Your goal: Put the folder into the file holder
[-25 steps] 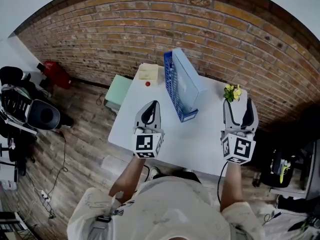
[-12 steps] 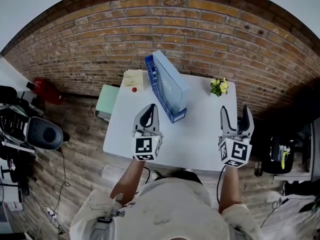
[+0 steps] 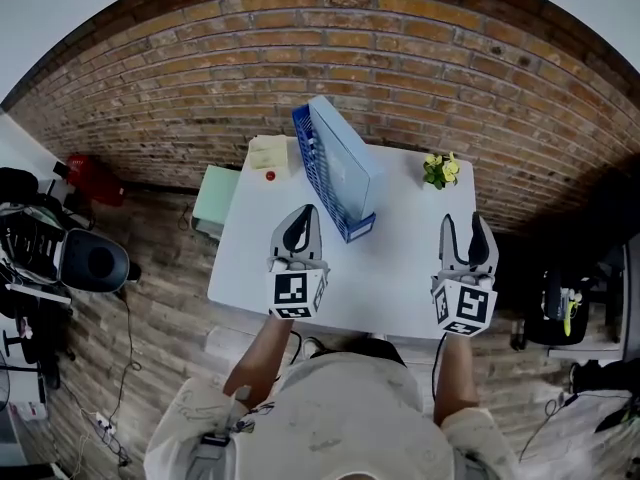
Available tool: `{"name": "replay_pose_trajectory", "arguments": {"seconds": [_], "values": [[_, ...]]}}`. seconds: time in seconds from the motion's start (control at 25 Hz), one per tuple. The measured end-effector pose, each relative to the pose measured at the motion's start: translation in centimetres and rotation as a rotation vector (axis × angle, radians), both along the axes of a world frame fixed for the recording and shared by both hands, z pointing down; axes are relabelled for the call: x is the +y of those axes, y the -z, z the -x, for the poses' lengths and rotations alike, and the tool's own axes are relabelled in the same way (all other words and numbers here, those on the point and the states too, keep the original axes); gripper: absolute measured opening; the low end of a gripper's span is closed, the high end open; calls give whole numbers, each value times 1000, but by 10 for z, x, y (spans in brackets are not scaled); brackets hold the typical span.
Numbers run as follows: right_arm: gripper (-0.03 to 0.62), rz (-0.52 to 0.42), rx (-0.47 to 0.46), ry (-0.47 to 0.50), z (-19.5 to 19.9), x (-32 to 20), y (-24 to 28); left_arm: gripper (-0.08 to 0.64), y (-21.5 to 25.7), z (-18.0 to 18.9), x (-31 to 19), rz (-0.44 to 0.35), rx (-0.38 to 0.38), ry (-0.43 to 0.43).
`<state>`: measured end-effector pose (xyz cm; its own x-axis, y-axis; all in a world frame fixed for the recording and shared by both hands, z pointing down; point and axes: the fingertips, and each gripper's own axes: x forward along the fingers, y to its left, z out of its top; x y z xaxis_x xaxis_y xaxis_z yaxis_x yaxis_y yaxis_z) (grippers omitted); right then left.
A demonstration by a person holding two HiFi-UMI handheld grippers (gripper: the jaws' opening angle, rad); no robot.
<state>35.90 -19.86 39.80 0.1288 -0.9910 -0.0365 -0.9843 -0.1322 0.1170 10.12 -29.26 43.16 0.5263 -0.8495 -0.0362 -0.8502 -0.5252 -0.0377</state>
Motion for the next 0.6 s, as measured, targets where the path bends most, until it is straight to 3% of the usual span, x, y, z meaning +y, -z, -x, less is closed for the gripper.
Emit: {"name": "replay_pose_trajectory", "arguments": {"seconds": [0.32, 0.6], "values": [[23, 37, 7, 17, 8, -4, -12, 9, -3, 0, 3, 2, -12, 0], [18, 53, -13, 37, 15, -7, -21, 9, -6, 3, 3, 8, -15, 10]]}}
